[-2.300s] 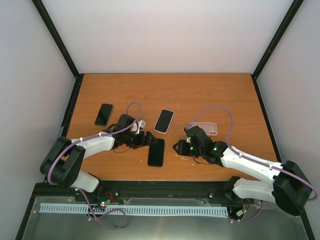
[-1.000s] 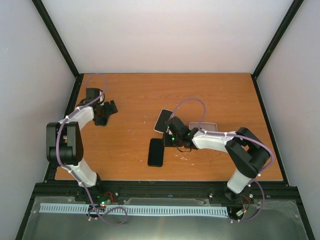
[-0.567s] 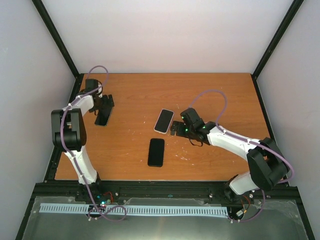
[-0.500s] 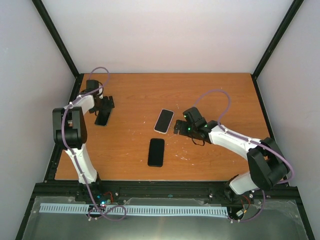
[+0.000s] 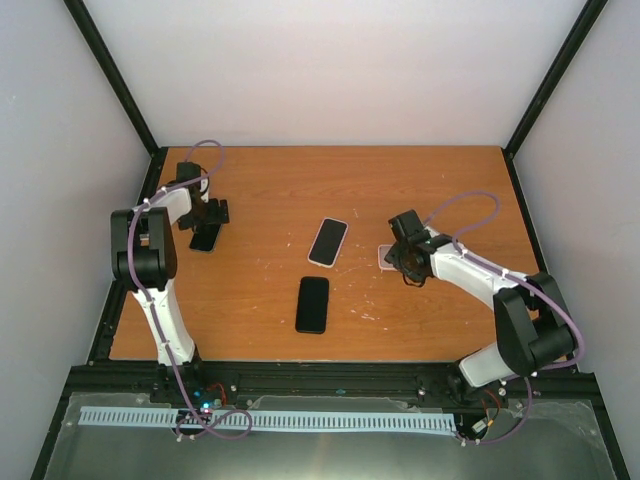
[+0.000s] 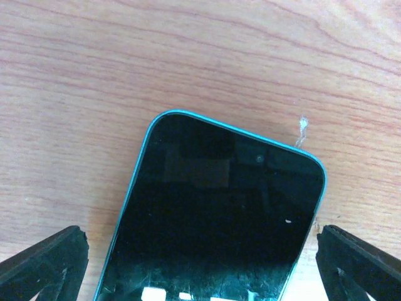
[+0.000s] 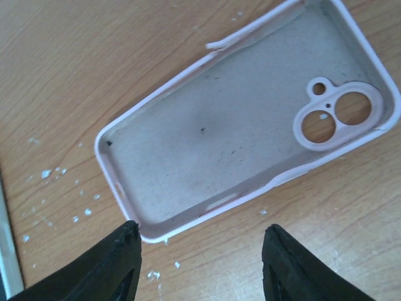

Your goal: Put the phone into the phone case

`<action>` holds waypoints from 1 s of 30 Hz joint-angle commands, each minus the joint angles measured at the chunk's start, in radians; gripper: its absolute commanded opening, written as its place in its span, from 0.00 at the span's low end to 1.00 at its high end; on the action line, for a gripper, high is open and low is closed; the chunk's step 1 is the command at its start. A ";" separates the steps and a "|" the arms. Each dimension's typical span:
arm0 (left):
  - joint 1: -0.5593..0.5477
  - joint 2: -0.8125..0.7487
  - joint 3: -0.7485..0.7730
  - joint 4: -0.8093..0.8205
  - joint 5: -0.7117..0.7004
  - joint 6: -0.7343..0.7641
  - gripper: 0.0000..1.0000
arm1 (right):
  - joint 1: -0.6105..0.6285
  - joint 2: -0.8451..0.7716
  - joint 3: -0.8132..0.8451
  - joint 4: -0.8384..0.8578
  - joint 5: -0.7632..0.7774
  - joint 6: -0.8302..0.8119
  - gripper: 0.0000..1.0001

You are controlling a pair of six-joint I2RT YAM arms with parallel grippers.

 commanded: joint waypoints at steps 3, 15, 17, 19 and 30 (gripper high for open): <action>0.006 0.025 0.044 -0.018 -0.005 0.021 0.99 | -0.050 0.071 0.036 -0.009 0.002 0.083 0.42; 0.006 0.007 0.066 -0.053 0.018 -0.016 0.99 | -0.099 0.147 0.056 -0.030 -0.019 0.170 0.36; 0.006 -0.004 0.064 -0.053 0.050 -0.029 1.00 | -0.104 0.164 0.060 -0.042 -0.023 0.186 0.34; 0.006 -0.019 0.052 -0.046 0.069 -0.042 1.00 | -0.108 0.180 0.063 -0.048 -0.032 0.197 0.29; 0.006 -0.072 0.026 -0.029 0.198 -0.080 0.99 | -0.108 0.187 0.087 -0.080 -0.046 0.127 0.05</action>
